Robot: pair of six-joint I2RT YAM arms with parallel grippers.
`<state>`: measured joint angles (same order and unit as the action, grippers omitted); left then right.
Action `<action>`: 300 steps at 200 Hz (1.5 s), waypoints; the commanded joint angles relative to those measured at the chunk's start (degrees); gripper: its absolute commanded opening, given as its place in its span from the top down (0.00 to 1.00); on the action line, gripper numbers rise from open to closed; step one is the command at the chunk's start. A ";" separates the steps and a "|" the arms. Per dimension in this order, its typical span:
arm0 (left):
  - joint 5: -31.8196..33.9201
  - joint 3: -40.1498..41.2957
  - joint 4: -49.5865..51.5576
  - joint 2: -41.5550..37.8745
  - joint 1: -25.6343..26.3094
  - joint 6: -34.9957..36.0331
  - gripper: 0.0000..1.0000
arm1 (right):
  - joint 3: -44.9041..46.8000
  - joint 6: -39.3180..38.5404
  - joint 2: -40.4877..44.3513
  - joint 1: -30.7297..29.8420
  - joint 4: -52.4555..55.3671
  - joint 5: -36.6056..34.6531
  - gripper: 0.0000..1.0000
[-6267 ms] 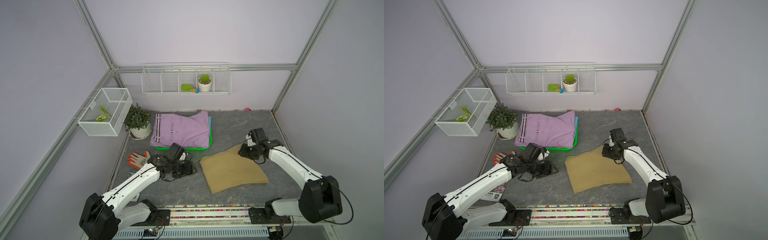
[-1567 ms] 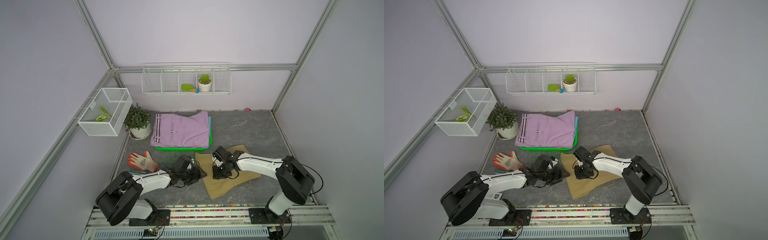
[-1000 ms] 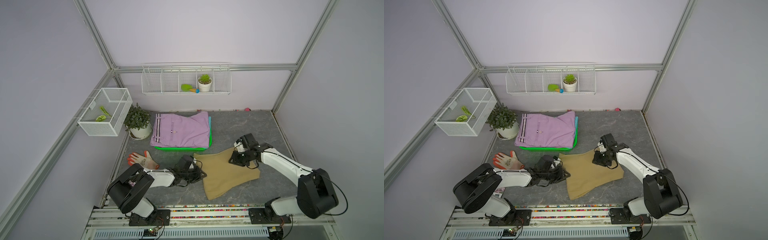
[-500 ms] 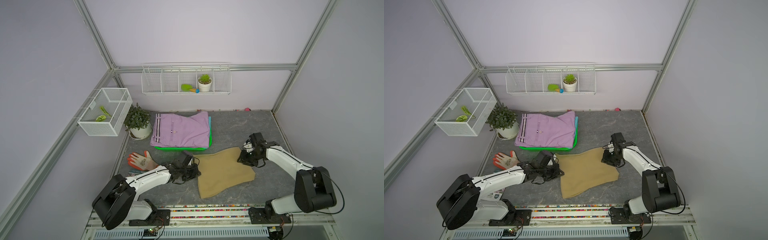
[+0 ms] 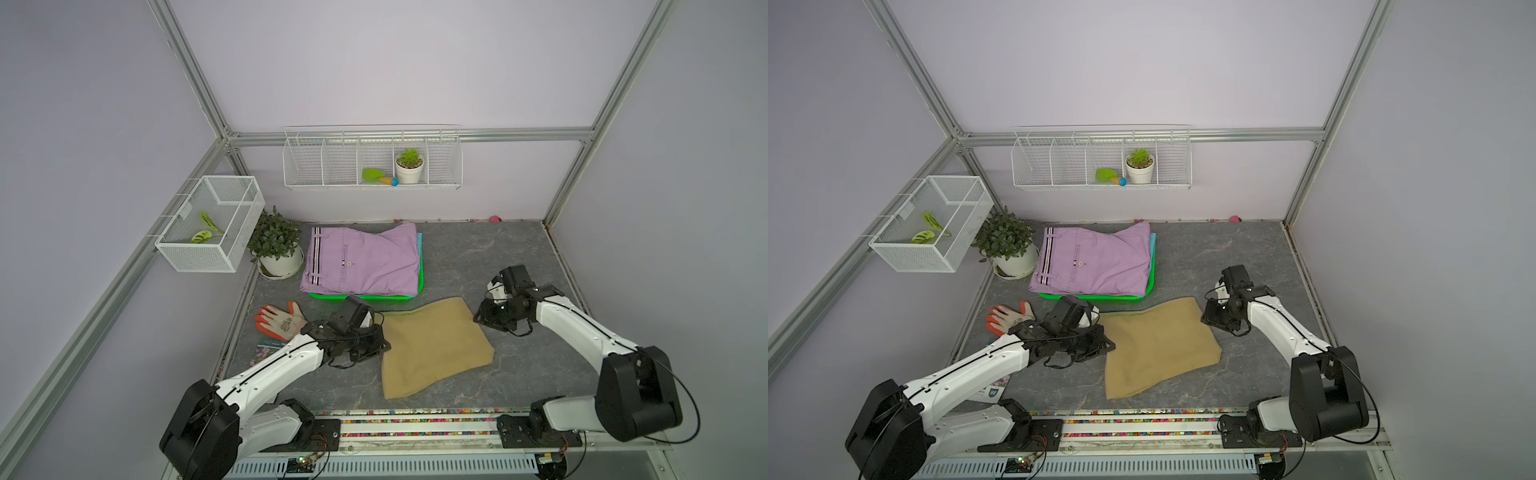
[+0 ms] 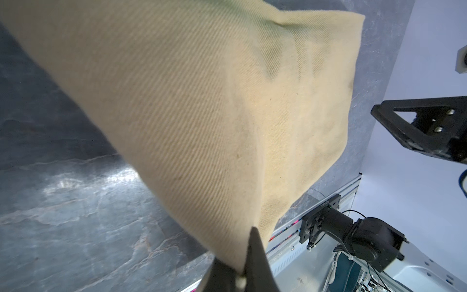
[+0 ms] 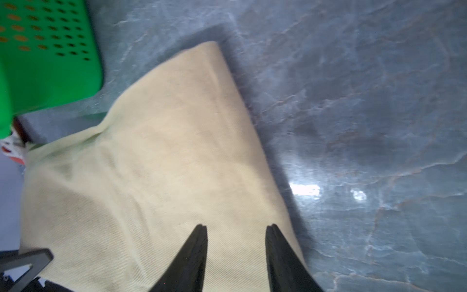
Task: Put the folded long pants in the basket
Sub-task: Pick up the long pant at the center of the board.
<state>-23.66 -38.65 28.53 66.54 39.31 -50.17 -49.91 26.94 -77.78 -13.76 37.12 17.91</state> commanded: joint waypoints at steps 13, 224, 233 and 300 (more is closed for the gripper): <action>-1.82 -3.72 2.26 -1.41 -0.26 0.78 1.00 | 4.24 -1.46 7.52 -8.73 -8.44 1.12 0.51; -7.30 -16.62 5.74 -1.25 -0.55 -4.72 1.00 | 22.73 -40.56 3.83 -72.29 -62.30 -45.89 0.01; -7.26 -16.81 5.75 -1.16 -0.60 -4.84 1.00 | 22.15 -42.01 1.00 -74.03 -64.90 -50.02 0.01; -7.44 -16.56 4.95 -0.74 -0.64 -5.42 1.00 | 19.89 -45.69 -11.42 -78.48 -79.06 -69.67 0.03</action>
<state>-29.52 -52.62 35.86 66.11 38.89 -55.07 -29.15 -16.91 -86.70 -91.81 -32.73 -42.15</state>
